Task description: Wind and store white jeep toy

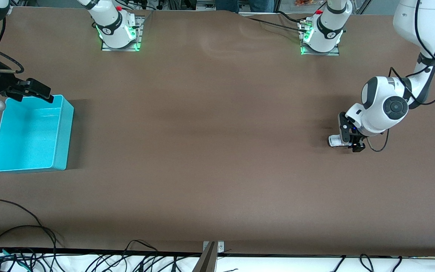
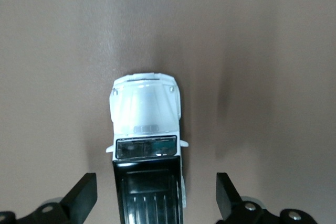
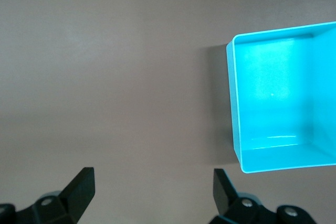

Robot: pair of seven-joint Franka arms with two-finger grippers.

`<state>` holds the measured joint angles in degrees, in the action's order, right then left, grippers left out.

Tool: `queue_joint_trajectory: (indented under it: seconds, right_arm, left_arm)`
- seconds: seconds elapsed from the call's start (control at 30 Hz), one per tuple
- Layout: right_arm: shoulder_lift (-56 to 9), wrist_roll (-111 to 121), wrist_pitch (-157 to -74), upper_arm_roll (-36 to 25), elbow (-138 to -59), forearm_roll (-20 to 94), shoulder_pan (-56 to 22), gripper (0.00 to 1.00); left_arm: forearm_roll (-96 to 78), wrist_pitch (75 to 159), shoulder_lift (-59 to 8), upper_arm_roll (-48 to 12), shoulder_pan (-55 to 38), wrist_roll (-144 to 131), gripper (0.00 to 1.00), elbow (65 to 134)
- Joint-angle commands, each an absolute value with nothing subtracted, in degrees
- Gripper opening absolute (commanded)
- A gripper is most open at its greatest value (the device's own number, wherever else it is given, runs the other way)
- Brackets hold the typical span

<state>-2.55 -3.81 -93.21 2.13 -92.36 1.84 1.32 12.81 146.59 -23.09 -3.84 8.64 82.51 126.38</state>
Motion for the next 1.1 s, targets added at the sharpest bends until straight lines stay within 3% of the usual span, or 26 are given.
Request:
queue_joint_trajectory:
  seconds: [0.0, 0.07, 0.13, 0.4, 1.07]
  right_arm:
    - [-2.7, -3.3, -92.2, 2.6, -91.2, 1.5, 1.9, 1.00]
    - [-2.7, -3.3, -92.2, 2.6, -91.2, 1.5, 1.9, 1.00]
    - [-2.7, -3.3, -92.2, 2.6, -91.2, 1.5, 1.9, 1.00]
    - [-2.7, -3.3, -92.2, 2.6, -91.2, 1.5, 1.9, 1.00]
    - [-2.6, -3.3, -92.2, 2.6, -91.2, 1.5, 1.9, 1.00]
  left_arm:
    - [14.6, 148.2, -23.9, -4.7, 9.9, 83.4, 0.70, 126.6]
    - [14.6, 148.1, -23.8, -5.5, 9.9, 83.5, 0.50, 126.7]
    - [14.6, 148.1, -23.8, -5.9, 9.9, 83.7, 0.38, 126.7]
    - [14.5, 148.2, -23.5, -6.0, 10.1, 85.8, 0.07, 126.6]
    - [14.6, 147.8, -25.3, -5.9, 13.2, 88.2, 0.00, 126.1]
